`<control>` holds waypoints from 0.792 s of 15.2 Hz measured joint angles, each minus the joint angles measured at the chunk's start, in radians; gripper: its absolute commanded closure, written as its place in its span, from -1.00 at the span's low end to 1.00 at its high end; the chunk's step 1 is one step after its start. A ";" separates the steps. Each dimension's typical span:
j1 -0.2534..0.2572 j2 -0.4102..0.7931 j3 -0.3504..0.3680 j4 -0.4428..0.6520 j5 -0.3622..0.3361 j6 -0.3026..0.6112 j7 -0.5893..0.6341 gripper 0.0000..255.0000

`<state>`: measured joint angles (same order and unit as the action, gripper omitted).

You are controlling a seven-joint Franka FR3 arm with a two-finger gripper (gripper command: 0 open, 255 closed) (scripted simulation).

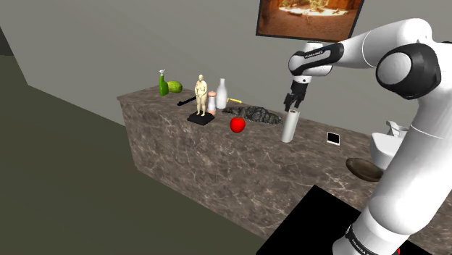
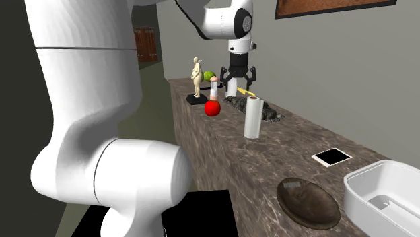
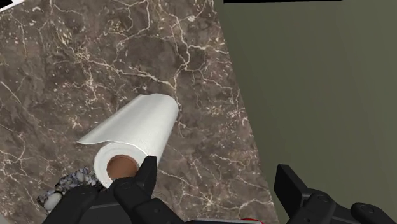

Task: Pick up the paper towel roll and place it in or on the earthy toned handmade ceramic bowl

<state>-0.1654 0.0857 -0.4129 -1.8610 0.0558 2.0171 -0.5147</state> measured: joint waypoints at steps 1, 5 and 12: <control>-0.007 0.027 -0.004 0.013 0.008 0.011 -0.014 -1.00; -0.059 0.196 -0.016 0.182 0.069 -0.006 -0.087 -1.00; -0.111 0.330 -0.012 0.282 0.114 0.017 -0.140 -1.00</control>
<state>-0.2766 0.4162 -0.4248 -1.5790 0.1700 2.0342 -0.6543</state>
